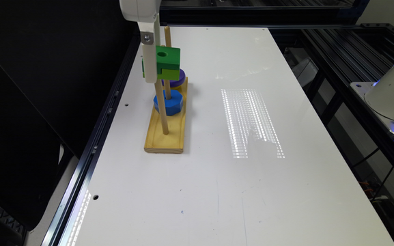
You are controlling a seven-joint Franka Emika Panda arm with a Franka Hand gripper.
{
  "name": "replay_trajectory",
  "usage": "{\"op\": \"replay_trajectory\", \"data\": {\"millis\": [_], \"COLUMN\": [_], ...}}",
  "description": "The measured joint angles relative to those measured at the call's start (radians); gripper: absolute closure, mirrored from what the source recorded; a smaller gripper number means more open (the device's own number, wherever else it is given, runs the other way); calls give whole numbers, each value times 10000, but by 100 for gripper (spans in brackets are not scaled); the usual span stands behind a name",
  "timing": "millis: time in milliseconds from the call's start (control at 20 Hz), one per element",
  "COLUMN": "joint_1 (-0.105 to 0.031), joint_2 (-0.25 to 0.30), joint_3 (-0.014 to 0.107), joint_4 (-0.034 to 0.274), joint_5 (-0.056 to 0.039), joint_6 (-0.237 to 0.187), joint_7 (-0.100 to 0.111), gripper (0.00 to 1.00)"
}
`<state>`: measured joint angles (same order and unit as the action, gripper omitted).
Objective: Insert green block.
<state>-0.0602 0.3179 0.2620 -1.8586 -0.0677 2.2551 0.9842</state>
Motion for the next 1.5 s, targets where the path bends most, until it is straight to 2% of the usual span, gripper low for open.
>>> {"op": "replay_trajectory", "data": {"millis": [350, 1000, 1500], "joint_1": [-6, -21, -11], "joint_2": [208, 209, 209], "joint_3": [-7, -86, -74], "joint_4": [191, 195, 188], "joint_5": [-31, -58, -58], "joint_6": [-4, -12, -52], "joint_7": [0, 0, 0], "gripper": [100, 100, 100]}}
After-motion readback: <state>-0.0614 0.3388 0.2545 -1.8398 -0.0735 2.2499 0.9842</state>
